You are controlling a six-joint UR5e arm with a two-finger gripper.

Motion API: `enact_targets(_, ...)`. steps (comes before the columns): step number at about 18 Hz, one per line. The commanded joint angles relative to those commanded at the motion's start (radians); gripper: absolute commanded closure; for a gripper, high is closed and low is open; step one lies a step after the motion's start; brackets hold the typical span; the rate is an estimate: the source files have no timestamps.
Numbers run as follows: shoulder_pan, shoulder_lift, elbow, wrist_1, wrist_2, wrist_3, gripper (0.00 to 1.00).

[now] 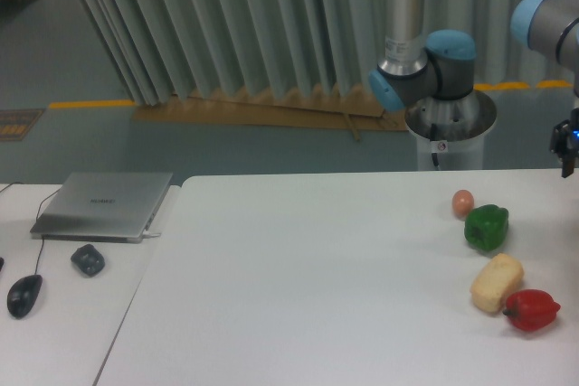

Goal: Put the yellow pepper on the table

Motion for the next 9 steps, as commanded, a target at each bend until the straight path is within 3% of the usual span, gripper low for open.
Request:
enact_targets(4,0.003,-0.044,0.014,0.064,0.008,-0.009,0.0)
enact_targets(9,0.052,-0.106,0.017,0.069,0.003,-0.029,0.0)
